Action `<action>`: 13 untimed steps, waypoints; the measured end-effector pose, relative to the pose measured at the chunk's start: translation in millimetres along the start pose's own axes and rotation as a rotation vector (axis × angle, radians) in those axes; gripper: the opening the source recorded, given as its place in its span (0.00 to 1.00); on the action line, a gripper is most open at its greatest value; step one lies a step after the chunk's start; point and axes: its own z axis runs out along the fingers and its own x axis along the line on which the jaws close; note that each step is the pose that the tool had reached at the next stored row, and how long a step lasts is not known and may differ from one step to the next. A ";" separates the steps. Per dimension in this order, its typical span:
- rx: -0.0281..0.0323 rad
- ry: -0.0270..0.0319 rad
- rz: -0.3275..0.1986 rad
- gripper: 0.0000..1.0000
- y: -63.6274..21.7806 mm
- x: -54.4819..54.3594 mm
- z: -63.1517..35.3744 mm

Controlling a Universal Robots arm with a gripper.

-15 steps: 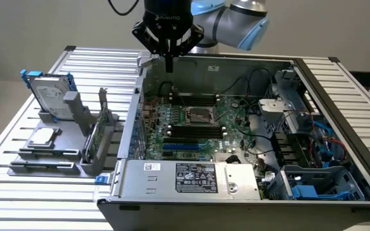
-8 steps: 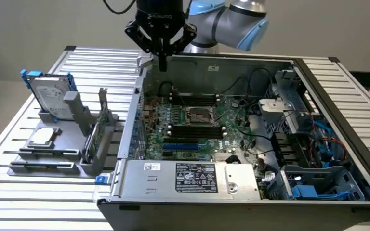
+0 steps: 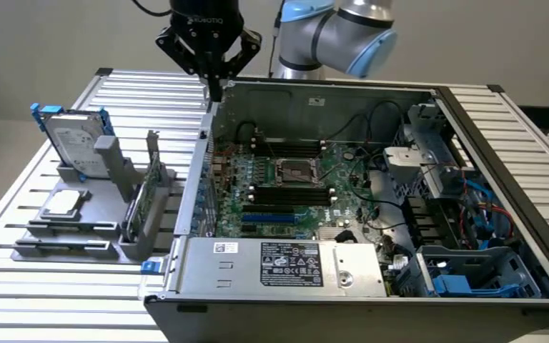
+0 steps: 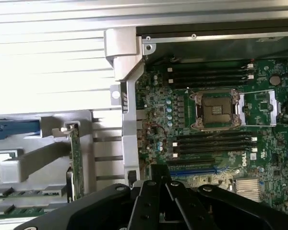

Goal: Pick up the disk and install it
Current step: 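Reach for the disk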

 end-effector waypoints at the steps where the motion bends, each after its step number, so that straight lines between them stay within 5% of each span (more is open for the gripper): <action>1: 0.0000 0.0000 0.000 0.11 0.4 4.6 -0.1; 13: 0.0000 0.0001 0.000 0.11 1.1 59.5 -1.1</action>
